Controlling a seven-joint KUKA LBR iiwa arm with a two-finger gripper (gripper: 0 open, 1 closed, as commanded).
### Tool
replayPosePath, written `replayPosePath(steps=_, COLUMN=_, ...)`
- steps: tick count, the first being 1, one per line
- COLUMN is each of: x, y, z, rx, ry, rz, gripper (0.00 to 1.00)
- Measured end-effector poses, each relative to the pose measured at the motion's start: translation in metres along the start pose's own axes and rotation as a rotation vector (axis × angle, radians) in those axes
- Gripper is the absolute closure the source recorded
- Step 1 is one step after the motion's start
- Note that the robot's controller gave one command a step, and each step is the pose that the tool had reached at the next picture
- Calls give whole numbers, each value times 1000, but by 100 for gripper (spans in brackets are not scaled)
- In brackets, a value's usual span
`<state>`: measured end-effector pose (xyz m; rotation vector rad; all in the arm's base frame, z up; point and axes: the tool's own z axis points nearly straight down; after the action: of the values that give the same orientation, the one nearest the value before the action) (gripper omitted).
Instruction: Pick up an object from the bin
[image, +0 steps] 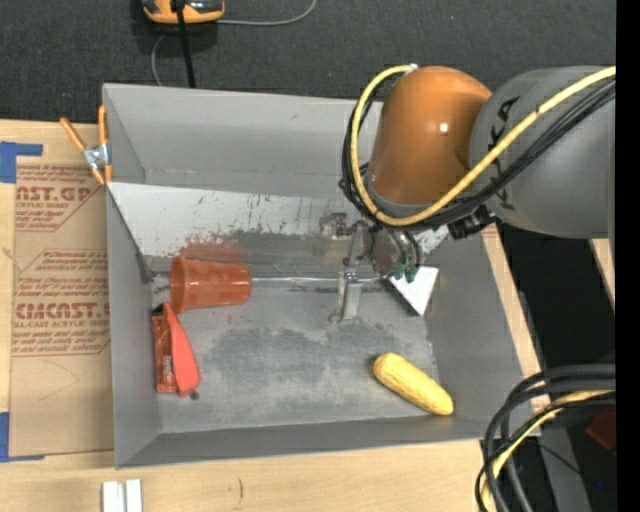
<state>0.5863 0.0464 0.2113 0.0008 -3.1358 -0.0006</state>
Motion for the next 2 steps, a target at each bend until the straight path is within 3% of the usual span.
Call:
replayPosePath(steps=1, x=-1, y=0, z=-5, rx=-1, ry=-8, rz=0, gripper=0)
replayPosePath(steps=2, x=24, y=-34, z=-27, rx=-2, ry=-1, rz=75, gripper=0)
